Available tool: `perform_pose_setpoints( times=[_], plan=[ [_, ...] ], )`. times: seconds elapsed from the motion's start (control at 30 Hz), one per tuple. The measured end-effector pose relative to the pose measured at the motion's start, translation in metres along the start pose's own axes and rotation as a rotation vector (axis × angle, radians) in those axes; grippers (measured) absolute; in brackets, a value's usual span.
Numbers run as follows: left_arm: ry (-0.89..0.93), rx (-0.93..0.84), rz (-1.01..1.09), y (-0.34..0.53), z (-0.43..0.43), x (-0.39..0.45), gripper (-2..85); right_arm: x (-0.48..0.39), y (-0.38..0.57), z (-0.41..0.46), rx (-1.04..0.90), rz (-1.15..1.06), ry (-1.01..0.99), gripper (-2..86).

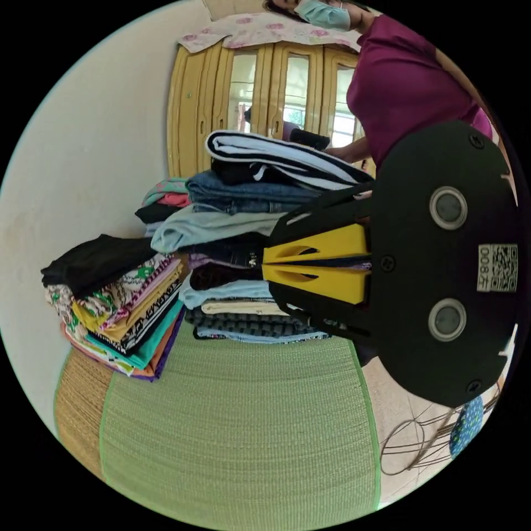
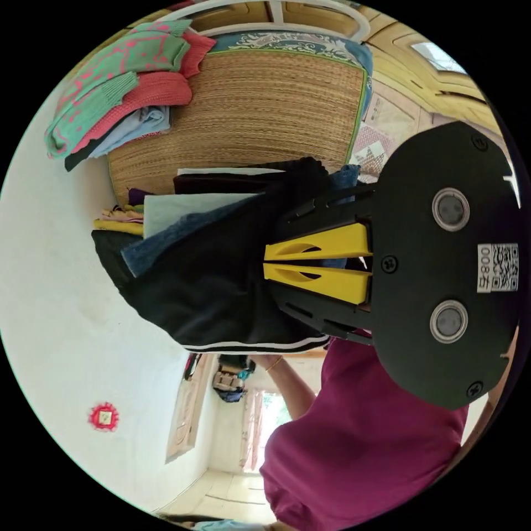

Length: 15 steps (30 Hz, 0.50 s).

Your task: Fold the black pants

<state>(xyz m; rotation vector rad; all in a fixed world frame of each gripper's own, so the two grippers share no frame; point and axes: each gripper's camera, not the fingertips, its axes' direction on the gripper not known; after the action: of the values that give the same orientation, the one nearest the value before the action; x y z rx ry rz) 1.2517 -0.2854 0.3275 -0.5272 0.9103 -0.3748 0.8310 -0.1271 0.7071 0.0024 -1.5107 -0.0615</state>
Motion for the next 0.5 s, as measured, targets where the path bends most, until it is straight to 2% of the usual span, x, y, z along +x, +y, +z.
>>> perform_pose_setpoints(
  times=[0.07, 0.13, 0.23, 0.3, 0.5],
  plan=[
    [-0.098, -0.011, -0.052, 0.007, 0.017, -0.016, 0.0, 0.046, -0.006, -0.018, 0.081, 0.022, -0.196, 0.5],
    [-0.215, -0.058, -0.12, 0.016, 0.046, -0.035, 0.0, 0.076, -0.012, -0.022, 0.088, 0.019, -0.257, 0.5],
    [-0.304, -0.114, -0.195, 0.026, 0.084, -0.054, 0.1, 0.119, -0.023, -0.016, 0.01, -0.025, -0.451, 0.5],
    [-0.298, -0.117, -0.24, 0.032, 0.102, -0.062, 0.1, 0.137, -0.024, 0.0, -0.082, -0.032, -0.55, 0.5],
    [-0.191, -0.081, -0.277, 0.053, 0.129, -0.053, 0.1, 0.141, -0.001, 0.065, -0.302, -0.074, -0.592, 1.0]
  ],
)
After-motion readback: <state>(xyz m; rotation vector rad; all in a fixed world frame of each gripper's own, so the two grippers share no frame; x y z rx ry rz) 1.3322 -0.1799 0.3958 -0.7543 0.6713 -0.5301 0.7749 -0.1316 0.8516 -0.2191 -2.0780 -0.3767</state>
